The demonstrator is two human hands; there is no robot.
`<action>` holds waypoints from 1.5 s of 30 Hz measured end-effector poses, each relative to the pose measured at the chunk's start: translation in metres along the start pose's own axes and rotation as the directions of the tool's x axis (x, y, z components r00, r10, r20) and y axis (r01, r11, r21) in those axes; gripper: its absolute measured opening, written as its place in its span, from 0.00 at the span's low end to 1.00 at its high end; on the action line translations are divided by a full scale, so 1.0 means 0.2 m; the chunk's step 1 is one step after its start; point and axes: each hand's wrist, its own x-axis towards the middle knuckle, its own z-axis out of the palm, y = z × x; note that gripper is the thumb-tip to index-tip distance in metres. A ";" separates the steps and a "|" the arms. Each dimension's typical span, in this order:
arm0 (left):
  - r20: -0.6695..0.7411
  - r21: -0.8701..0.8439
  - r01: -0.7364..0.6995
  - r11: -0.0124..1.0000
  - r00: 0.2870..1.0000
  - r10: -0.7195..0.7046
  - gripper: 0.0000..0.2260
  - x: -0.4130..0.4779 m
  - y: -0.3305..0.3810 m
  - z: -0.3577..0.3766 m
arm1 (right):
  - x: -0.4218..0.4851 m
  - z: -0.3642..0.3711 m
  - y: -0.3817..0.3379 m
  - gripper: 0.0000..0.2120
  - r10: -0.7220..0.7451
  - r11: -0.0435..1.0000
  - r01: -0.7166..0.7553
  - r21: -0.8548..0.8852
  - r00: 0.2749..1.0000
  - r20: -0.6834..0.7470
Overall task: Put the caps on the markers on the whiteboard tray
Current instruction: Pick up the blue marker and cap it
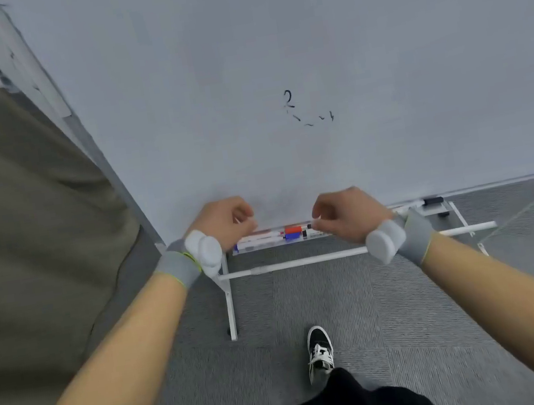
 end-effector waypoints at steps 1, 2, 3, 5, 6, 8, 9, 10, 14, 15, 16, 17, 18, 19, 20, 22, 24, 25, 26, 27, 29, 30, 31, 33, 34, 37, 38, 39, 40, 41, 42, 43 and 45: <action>0.038 0.016 0.014 1.000 0.999 -0.015 0.06 0.03 -0.02 0.03 | 0.03 0.03 0.03 0.09 -0.007 1.000 0.007 -0.016 1.000 0.024; 0.060 0.041 0.032 0.999 0.998 -0.034 0.06 0.06 -0.04 0.05 | 0.07 0.05 0.04 0.09 -0.014 0.999 0.016 -0.040 0.999 0.033; 0.087 0.068 0.039 0.997 0.995 -0.045 0.07 0.09 -0.07 0.09 | 0.10 0.09 0.07 0.09 -0.024 0.998 0.026 -0.055 0.999 0.049; 0.115 0.098 0.046 0.994 0.992 -0.057 0.08 0.13 -0.11 0.17 | 0.15 0.16 0.11 0.08 -0.037 0.995 0.045 -0.089 0.995 0.089; 0.106 0.121 0.034 0.992 0.993 -0.047 0.08 0.15 -0.12 0.19 | 0.18 0.18 0.13 0.08 -0.048 0.993 0.056 -0.104 0.996 0.078; 0.109 0.176 -0.014 0.984 0.994 -0.005 0.09 0.19 -0.13 0.23 | 0.23 0.22 0.17 0.08 -0.083 0.988 0.088 -0.129 0.995 0.047; 0.122 0.212 -0.044 0.976 0.992 0.018 0.10 0.21 -0.15 0.25 | 0.25 0.24 0.18 0.08 -0.096 0.985 0.100 -0.141 0.995 0.039; 0.145 0.259 -0.076 0.963 0.989 0.039 0.11 0.22 -0.15 0.27 | 0.26 0.26 0.18 0.09 -0.104 0.982 0.109 -0.155 0.994 0.039; 0.212 0.369 -0.172 0.913 0.972 0.098 0.13 0.25 -0.20 0.32 | 0.32 0.33 0.19 0.10 -0.165 0.965 0.171 -0.197 0.985 0.047; 0.217 0.392 -0.198 0.898 0.969 0.119 0.13 0.26 -0.23 0.34 | 0.33 0.36 0.18 0.10 -0.168 0.960 0.176 -0.218 0.984 0.053; 0.222 0.413 -0.217 0.884 0.966 0.134 0.13 0.26 -0.25 0.35 | 0.33 0.39 0.18 0.10 -0.166 0.954 0.176 -0.242 0.984 0.062; 0.226 0.427 -0.245 0.870 0.961 0.160 0.13 0.26 -0.27 0.36 | 0.34 0.41 0.18 0.11 -0.177 0.946 0.188 -0.263 0.982 0.065; 0.243 0.444 -0.268 0.855 0.954 0.174 0.13 0.26 -0.29 0.37 | 0.34 0.44 0.17 0.11 -0.181 0.940 0.194 -0.280 0.981 0.071; 0.253 0.459 -0.296 0.838 0.947 0.196 0.13 0.26 -0.31 0.37 | 0.35 0.45 0.16 0.11 -0.187 0.934 0.199 -0.295 0.980 0.071; 0.268 0.466 -0.317 0.826 0.940 0.210 0.13 0.26 -0.32 0.38 | 0.36 0.47 0.15 0.11 -0.181 0.932 0.194 -0.306 0.981 0.073; 0.286 0.469 -0.352 0.810 0.928 0.238 0.13 0.25 -0.35 0.39 | 0.36 0.49 0.13 0.11 -0.169 0.925 0.184 -0.334 0.983 0.073; 0.301 0.486 -0.369 0.792 0.922 0.245 0.14 0.25 -0.36 0.40 | 0.36 0.50 0.13 0.11 -0.156 0.911 0.179 -0.371 0.984 0.089; 0.298 0.485 -0.376 0.790 0.920 0.255 0.14 0.26 -0.37 0.40 | 0.36 0.50 0.13 0.11 -0.159 0.904 0.185 -0.385 0.982 0.097; 0.301 0.481 -0.379 0.790 0.918 0.257 0.14 0.26 -0.37 0.40 | 0.36 0.50 0.14 0.10 -0.158 0.900 0.190 -0.393 0.981 0.113; 0.305 0.480 -0.385 0.788 0.916 0.261 0.14 0.26 -0.38 0.40 | 0.36 0.51 0.14 0.10 -0.164 0.895 0.201 -0.400 0.979 0.124; 0.307 0.466 -0.393 0.793 0.912 0.272 0.13 0.26 -0.39 0.39 | 0.36 0.52 0.14 0.10 -0.177 0.891 0.214 -0.400 0.976 0.126; 0.292 0.434 -0.396 0.810 0.912 0.289 0.12 0.25 -0.39 0.38 | 0.36 0.52 0.14 0.09 -0.176 0.893 0.207 -0.399 0.978 0.114; 0.265 0.393 -0.397 0.830 0.913 0.311 0.10 0.25 -0.39 0.36 | 0.36 0.52 0.14 0.09 -0.173 0.896 0.199 -0.398 0.980 0.099; 0.192 0.332 -0.388 0.860 0.920 0.341 0.07 0.24 -0.38 0.32 | 0.37 0.53 0.14 0.08 -0.164 0.901 0.182 -0.393 0.983 0.079; 0.148 0.308 -0.379 0.873 0.925 0.349 0.06 0.23 -0.38 0.30 | 0.37 0.53 0.14 0.08 -0.162 0.904 0.178 -0.389 0.984 0.074; 0.021 0.228 -0.299 0.926 0.953 0.302 0.05 0.18 -0.38 0.22 | 0.37 0.56 0.13 0.07 -0.167 0.889 0.199 -0.413 0.979 0.114; -0.014 0.208 -0.251 0.945 0.966 0.260 0.04 0.17 -0.38 0.20 | 0.38 0.57 0.13 0.07 -0.171 0.882 0.210 -0.423 0.977 0.129; -0.042 0.195 -0.200 0.960 0.976 0.212 0.03 0.15 -0.37 0.18 | 0.38 0.58 0.14 0.08 -0.177 0.879 0.220 -0.423 0.974 0.139; -0.056 0.191 -0.152 0.970 0.985 0.166 0.02 0.14 -0.37 0.16 | 0.37 0.58 0.13 0.08 -0.188 0.882 0.228 -0.411 0.973 0.136; -0.056 0.191 -0.114 0.975 0.990 0.126 0.02 0.13 -0.37 0.15 | 0.37 0.57 0.13 0.08 -0.208 0.891 0.237 -0.388 0.971 0.116; -0.043 0.185 -0.084 0.979 0.995 0.094 0.01 0.12 -0.37 0.13 | 0.37 0.55 0.12 0.08 -0.229 0.905 0.244 -0.348 0.970 0.083; -0.021 0.168 -0.066 0.984 0.997 0.071 0.01 0.11 -0.37 0.12 | 0.37 0.53 0.11 0.07 -0.247 0.924 0.248 -0.289 0.968 0.043; 0.036 0.126 -0.062 0.990 0.998 0.058 0.04 0.10 -0.36 0.10 | 0.36 0.49 0.08 0.06 -0.219 0.973 0.217 -0.075 0.976 -0.015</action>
